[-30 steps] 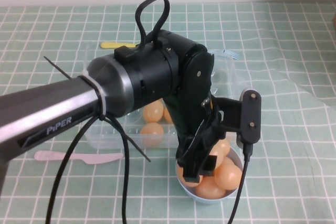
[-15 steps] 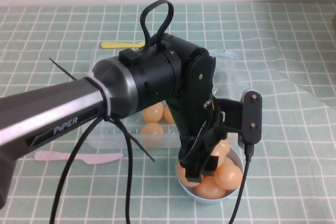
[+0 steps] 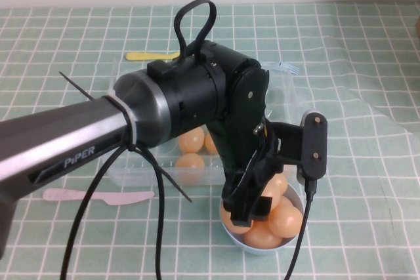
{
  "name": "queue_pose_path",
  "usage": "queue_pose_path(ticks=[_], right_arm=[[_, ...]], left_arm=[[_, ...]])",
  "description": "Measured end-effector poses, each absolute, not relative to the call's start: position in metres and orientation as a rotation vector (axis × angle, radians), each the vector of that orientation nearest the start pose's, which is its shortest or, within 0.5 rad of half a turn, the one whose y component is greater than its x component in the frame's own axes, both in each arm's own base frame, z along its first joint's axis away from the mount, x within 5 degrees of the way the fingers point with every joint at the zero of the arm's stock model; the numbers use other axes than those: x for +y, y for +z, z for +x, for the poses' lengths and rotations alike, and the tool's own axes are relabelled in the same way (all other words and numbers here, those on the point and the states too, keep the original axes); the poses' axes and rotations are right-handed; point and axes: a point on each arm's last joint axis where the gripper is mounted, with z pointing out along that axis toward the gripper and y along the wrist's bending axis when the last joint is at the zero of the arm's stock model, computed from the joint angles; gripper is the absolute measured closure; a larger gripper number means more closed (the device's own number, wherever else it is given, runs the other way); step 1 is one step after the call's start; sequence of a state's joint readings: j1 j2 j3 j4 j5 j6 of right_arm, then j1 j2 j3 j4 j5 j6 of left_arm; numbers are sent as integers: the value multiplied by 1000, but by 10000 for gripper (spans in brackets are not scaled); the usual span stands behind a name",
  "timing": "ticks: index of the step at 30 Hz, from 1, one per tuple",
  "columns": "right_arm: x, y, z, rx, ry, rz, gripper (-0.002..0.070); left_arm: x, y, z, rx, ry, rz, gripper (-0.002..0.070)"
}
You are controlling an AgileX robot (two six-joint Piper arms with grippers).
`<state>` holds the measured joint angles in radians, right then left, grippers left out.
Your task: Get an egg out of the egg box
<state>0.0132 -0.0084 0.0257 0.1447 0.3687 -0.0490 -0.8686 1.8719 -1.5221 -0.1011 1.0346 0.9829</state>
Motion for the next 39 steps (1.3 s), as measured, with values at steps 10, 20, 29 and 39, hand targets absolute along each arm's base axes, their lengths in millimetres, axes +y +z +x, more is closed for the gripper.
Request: queue_pose_path(ticks=[10, 20, 29, 39], right_arm=[[5, 172, 53, 1867, 117, 32, 694], [5, 172, 53, 1867, 119, 33, 694], [5, 172, 53, 1867, 119, 33, 694], [5, 172, 53, 1867, 119, 33, 694]], left_arm=[[-302, 295, 249, -2169, 66, -2815, 158], [-245, 364, 241, -2674, 125, -2645, 419], [-145, 377, 219, -3348, 258, -2080, 669], [-83, 365, 140, -3915, 515, -1730, 676]])
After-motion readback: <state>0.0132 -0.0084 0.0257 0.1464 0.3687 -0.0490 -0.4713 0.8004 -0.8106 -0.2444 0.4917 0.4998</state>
